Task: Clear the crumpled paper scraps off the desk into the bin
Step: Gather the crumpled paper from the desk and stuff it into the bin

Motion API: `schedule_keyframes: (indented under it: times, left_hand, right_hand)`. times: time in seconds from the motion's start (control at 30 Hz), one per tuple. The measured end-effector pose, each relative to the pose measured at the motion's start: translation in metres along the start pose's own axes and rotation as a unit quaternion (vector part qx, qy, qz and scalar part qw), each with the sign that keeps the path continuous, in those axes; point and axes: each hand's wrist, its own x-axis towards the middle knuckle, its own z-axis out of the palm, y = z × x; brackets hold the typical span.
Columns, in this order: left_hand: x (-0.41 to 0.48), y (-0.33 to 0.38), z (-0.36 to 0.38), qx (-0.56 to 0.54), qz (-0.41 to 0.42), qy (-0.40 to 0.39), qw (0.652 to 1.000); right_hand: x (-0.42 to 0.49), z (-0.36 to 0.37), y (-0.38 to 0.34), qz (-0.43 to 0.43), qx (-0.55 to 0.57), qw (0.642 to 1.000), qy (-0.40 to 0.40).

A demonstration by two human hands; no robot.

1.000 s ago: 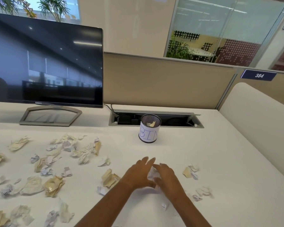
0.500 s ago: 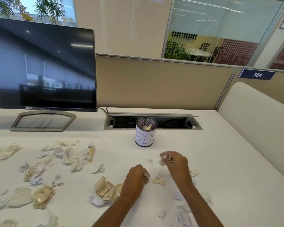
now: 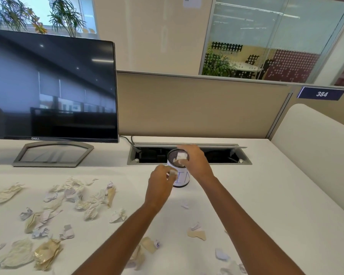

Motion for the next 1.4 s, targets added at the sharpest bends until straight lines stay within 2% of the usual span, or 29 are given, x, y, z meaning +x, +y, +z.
schedule_keyframes:
  times: [0.13,0.2,0.43,0.53,0.67,0.73,0.8,0.87,0.9,1.0,1.13,1.3,1.4]
  left_hand:
    - [0.031,0.020,0.001,0.014,0.026,0.006,1.000]
    - [0.042,0.028,0.005,0.026,0.033,-0.001,0.999]
    - [0.057,0.032,0.020,0.127,0.055,-0.101,0.985]
    - [0.041,0.025,0.020,0.196,0.120,-0.090,0.969]
    - [-0.014,0.002,0.025,0.164,0.194,-0.058,0.965]
    - [-0.044,-0.014,0.033,0.200,0.155,-0.110,0.961]
    - [-0.065,-0.028,0.044,0.242,0.071,-0.173,0.952]
    - [-0.080,-0.032,0.053,0.247,-0.009,-0.224,0.943]
    - [-0.086,-0.032,0.056,0.248,-0.023,-0.239,0.938]
    - [-0.106,-0.027,0.064,0.247,-0.013,-0.270,0.931]
    - [-0.132,-0.015,0.075,0.228,0.015,-0.362,0.904]
    - [-0.146,-0.010,0.076,0.156,0.033,-0.428,0.890]
    - [-0.148,-0.013,0.070,0.169,0.071,-0.442,0.878]
  right_hand:
    - [-0.028,-0.012,0.023,-0.023,0.046,0.992,0.111]
    - [-0.046,-0.018,0.044,-0.004,0.046,0.990,0.135]
    - [-0.124,-0.025,0.121,0.102,0.019,0.982,0.156]
    - [-0.154,-0.024,0.142,0.143,0.030,0.976,0.159]
    - [-0.183,-0.018,0.155,0.178,0.034,0.976,0.124]
    - [-0.190,-0.016,0.154,0.176,0.022,0.977,0.116]
    - [-0.193,-0.013,0.149,0.174,0.025,0.978,0.112]
    - [-0.196,-0.009,0.143,0.173,0.039,0.978,0.111]
    - [-0.197,-0.006,0.139,0.171,0.044,0.978,0.113]
    - [-0.202,0.005,0.130,0.166,0.040,0.977,0.130]
    - [-0.202,0.021,0.116,0.159,0.051,0.973,0.159]
    - [-0.200,0.025,0.106,0.168,0.131,0.956,0.200]
    - [-0.199,0.027,0.102,0.189,0.194,0.934,0.235]
